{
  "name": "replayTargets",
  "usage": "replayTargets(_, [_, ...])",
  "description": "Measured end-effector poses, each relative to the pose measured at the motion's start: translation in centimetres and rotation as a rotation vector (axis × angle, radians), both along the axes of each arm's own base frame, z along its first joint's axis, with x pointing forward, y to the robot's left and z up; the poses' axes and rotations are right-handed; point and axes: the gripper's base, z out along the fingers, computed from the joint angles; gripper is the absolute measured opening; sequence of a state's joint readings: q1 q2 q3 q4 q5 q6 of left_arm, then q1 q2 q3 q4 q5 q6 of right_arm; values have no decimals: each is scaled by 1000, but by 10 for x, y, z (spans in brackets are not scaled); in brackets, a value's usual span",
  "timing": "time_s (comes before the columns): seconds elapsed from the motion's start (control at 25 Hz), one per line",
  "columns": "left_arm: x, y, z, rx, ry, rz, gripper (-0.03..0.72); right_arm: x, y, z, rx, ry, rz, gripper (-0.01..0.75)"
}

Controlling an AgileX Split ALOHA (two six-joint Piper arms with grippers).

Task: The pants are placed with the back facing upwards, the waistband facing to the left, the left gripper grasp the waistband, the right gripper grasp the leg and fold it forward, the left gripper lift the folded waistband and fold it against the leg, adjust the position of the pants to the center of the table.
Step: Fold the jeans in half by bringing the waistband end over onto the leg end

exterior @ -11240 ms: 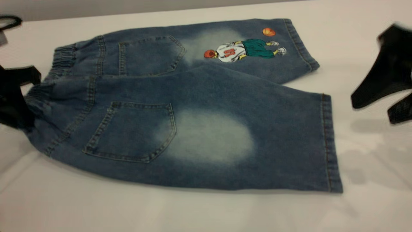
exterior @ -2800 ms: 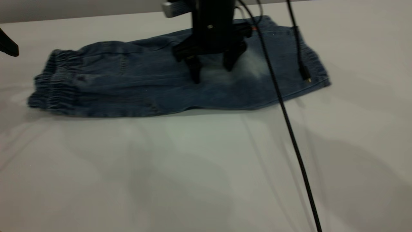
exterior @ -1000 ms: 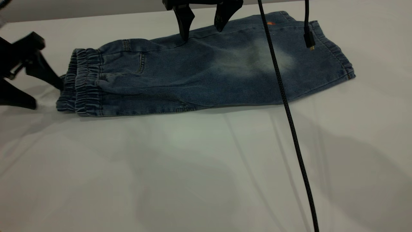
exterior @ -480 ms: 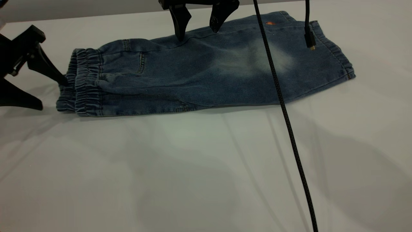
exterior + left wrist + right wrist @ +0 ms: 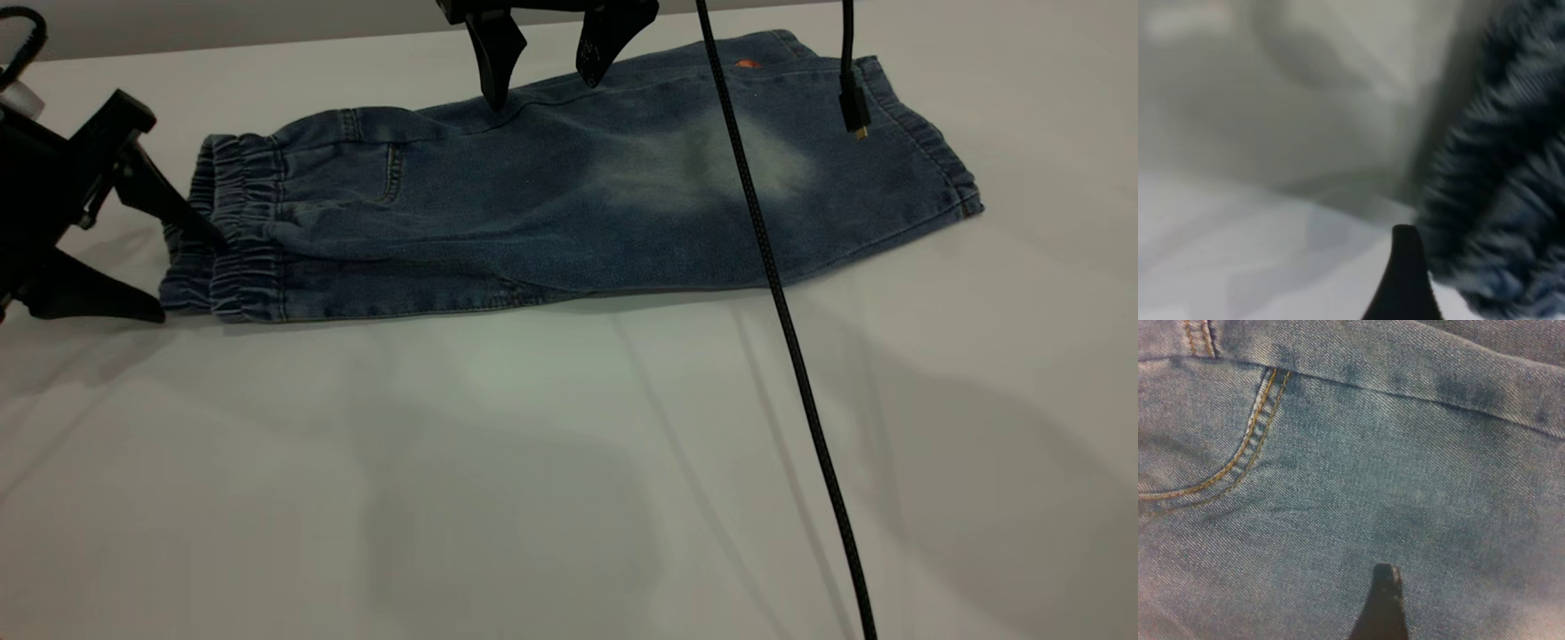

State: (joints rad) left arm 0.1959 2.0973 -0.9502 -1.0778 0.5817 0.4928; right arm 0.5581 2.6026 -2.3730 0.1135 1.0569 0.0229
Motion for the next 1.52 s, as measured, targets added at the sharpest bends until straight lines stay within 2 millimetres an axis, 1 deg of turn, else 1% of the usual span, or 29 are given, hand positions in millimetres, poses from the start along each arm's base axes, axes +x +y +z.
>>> replayTargets(0.12, [-1, 0, -7, 7, 6, -19, 519, 0, 0, 0, 0, 0, 0, 561])
replayTargets(0.32, [0, -13, -17, -31, 9, -33, 515, -1, 1, 0, 16, 9, 1, 561])
replayTargets(0.44, [4, -23, -18, -27, -26, -50, 476, -1, 2, 0, 20, 11, 1, 561])
replayTargets(0.52, [6, -27, -19, -8, -41, -53, 396, -1, 2, 0, 24, 13, 1, 561])
replayTargets(0.6, [6, -26, -20, 2, -41, -48, 283, -2, 3, 0, 31, 17, 3, 561])
replayTargets(0.68, [6, -27, -20, 0, -41, -44, 137, -2, 4, 0, 40, 21, 18, 561])
replayTargets(0.72, [6, -26, -20, 2, -41, -43, 103, -3, 5, -2, 46, 29, 27, 561])
replayTargets(0.88, [7, -25, -16, 24, -62, -64, 99, -6, 10, -17, 83, 83, 61, 561])
replayTargets(0.96, [8, -24, -10, 47, -86, -84, 99, -7, 12, -27, 99, 104, 71, 561])
replayTargets(1.08, [9, -23, 7, 67, -128, -113, 99, -6, 13, -42, 96, 105, 64, 561])
replayTargets(1.28, [7, -25, 47, 69, -197, -168, 99, -7, 15, -53, 121, 131, 52, 561])
replayTargets(1.4, [4, -28, 70, 62, -240, -194, 99, -12, 26, -56, 164, 143, 73, 552])
replayTargets(1.52, [1, -32, 94, 72, -301, -229, 99, -25, 41, -64, 167, 169, 106, 540])
